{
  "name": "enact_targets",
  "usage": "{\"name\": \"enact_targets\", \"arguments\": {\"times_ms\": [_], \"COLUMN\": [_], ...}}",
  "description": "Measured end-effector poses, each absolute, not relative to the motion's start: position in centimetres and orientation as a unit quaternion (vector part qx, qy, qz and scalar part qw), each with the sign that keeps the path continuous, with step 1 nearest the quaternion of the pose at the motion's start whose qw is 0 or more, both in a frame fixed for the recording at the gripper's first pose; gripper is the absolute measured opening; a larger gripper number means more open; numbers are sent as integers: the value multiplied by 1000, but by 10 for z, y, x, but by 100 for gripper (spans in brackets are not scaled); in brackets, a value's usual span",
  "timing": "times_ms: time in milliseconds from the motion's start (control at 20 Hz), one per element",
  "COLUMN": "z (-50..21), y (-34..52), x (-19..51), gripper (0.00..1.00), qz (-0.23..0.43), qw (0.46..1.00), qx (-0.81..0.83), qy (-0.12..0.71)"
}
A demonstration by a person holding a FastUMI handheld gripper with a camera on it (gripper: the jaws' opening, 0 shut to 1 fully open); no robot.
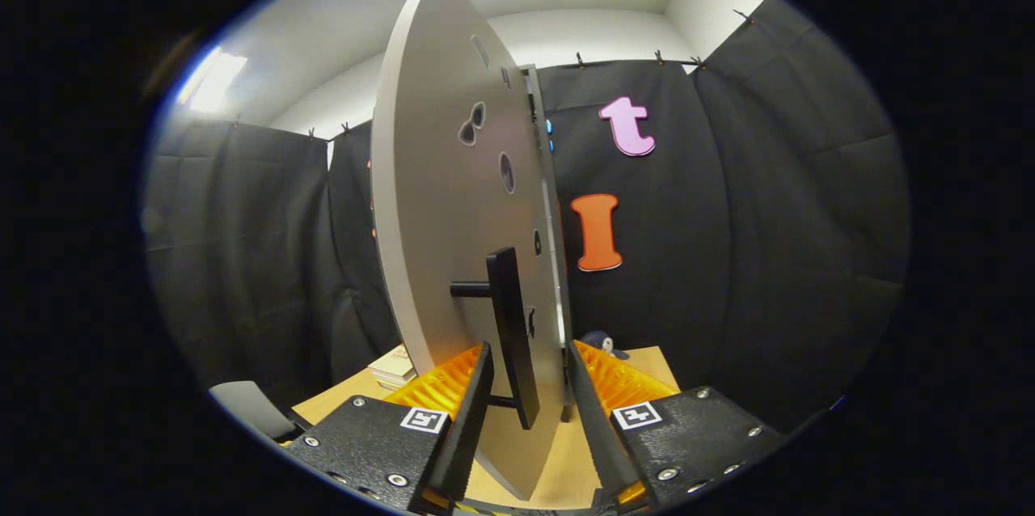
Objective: Open the shoe cabinet door, grab the shoes and put them into the shoe cabinet, then close the shoe cabinet door.
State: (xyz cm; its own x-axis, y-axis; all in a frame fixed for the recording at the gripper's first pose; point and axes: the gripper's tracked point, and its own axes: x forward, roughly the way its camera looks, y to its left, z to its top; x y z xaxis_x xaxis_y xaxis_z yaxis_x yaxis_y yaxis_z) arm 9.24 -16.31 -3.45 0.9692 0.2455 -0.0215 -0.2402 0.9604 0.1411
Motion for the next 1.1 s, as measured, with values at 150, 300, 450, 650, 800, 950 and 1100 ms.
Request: {"name": "enact_targets", "arguments": {"times_ms": [150,300,450,650,800,950,1100], "z": [-37,-36,-32,-31,-28,-28,-28], "y": [-144,-142,-140,-137,-136,-134,-131], "x": [93,93,93,94,96,97,95], "gripper": [60,60,60,60,60,60,60], "qz": [155,168,169,175,189,206,229], "qw": [983,979,981,982,980,977,971], "qx": [90,114,95,75,64,57,62], "qy": [26,28,21,18,19,17,19]}}
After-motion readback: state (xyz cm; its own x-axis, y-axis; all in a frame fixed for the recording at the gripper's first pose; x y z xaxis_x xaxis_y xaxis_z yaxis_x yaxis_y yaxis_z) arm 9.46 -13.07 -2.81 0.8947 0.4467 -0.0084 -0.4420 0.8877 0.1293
